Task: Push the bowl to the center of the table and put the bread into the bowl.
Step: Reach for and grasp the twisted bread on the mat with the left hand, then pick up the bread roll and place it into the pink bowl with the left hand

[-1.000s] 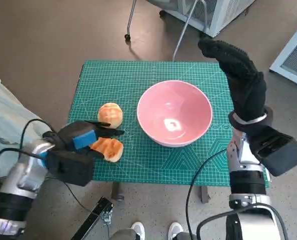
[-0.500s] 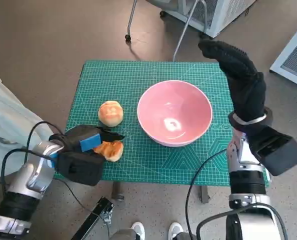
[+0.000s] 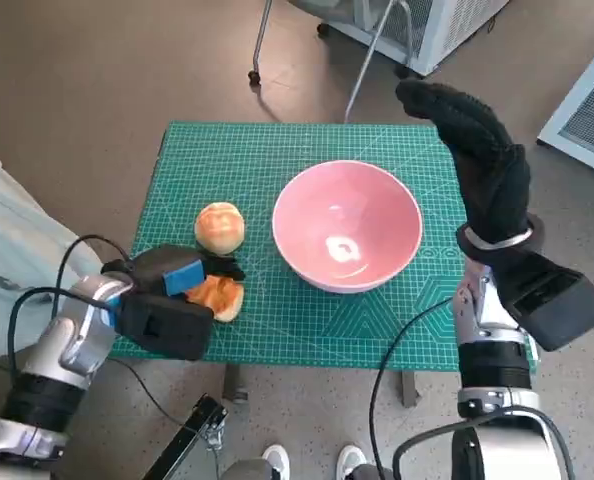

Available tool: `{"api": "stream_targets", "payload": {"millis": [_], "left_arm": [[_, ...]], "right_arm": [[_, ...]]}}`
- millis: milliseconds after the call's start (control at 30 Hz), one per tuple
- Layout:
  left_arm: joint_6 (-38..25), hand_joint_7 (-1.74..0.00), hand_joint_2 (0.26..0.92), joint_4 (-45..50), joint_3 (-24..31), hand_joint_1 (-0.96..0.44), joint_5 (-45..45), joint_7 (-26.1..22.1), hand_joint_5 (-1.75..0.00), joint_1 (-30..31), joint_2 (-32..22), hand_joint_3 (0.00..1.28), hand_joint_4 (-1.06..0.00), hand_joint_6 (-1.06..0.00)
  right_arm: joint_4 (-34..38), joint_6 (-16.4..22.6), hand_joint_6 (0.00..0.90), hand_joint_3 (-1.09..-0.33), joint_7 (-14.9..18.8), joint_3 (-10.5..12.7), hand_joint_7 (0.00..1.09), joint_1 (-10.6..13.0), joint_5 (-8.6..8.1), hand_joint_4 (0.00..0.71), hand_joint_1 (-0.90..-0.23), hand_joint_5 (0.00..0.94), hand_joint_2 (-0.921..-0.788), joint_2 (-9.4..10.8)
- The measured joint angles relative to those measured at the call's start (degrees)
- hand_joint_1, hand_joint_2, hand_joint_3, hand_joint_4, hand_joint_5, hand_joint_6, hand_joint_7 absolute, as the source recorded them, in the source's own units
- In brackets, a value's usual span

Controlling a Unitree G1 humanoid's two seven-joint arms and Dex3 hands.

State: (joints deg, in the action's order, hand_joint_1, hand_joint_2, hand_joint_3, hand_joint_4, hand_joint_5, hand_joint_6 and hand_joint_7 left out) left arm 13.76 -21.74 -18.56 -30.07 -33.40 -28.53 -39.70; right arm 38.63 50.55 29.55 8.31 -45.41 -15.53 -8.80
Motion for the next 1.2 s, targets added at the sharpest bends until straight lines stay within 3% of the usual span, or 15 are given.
{"api": "stream_targets", "payload": {"millis": [367,667,1000,1200], "left_arm": [[0.62,-1.31,0.92,1.16,1.51,0.0,3.71,-2.83,-1.12,0.41,-0.7,0.11,-0.67,-0.55],[-0.98,-1.21,0.92,10.5,7.2,0.0,10.33,-5.2,-1.2,0.66,-1.03,0.1,-0.67,-0.57],[-1.53,-1.14,0.919,17.93,12.57,0.0,14.32,-3.42,-1.26,-2.54,-0.41,0.1,-0.67,-0.59],[-1.48,-1.23,0.92,19.52,12.94,0.0,14.46,-0.16,-1.17,-7.0,2.25,0.1,-0.67,-0.58]], "right_arm": [[0.0,0.19,-0.001,-0.747,-0.07,0.0,0.91,0.28,0.05,0.278,-0.673,0.005,-0.921,0.03],[0.0,0.18,-0.001,-0.747,-0.07,0.0,0.91,0.3,0.0,0.278,-0.676,0.005,-0.921,0.05],[0.09,0.16,-0.001,-0.747,0.03,0.05,0.91,0.32,-0.27,0.276,-0.678,0.004,-0.921,0.01],[1.15,0.16,-0.001,-0.746,0.63,0.25,0.91,0.29,-0.62,0.271,-0.679,0.002,-0.921,-0.03]]}}
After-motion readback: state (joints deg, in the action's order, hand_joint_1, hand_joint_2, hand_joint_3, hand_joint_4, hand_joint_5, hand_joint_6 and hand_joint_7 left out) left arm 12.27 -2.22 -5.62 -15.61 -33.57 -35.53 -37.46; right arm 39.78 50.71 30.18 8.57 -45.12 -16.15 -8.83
